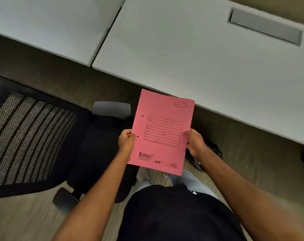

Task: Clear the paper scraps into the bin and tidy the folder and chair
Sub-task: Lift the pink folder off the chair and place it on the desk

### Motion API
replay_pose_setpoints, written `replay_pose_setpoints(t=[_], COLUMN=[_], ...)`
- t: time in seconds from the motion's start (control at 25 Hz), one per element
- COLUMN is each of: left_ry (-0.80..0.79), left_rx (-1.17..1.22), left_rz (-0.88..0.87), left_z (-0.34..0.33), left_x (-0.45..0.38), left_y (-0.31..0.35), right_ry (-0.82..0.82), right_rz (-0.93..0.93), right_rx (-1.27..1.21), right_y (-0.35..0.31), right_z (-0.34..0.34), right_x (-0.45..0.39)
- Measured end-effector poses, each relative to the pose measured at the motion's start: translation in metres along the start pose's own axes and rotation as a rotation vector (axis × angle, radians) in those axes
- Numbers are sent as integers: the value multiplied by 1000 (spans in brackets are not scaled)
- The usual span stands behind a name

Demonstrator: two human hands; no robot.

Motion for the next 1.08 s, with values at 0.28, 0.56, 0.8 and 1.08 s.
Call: replay_pose_setpoints(t=[0.28, 0.56, 0.8, 1.08], left_ry=[40, 50, -5, -96], left_rx=[118, 184, 206, 211], left_rz=[-37, -74, -148, -146], left_z=[-72, -131, -165, -231], left_x=[27, 38, 24, -35], left_y=[79, 151, 225, 319], right_ry=[-121, -146, -68, -17], right_rz=[53, 136, 190, 208], right_rx=[-75, -100, -186, -216], right_y=[-75, -139, -201, -299], right_z=[60, 95, 97, 78], right_x=[-33, -59, -76, -137])
Point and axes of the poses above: each hand's wrist, its own x-axis away from the middle knuckle, its own z-axis out of the back of the hand, y = z × x, the point moved 4 cm from there along -x, towards the middle knuckle, and after that the axes turned 13 degrees about y, right-handed, at the moved point
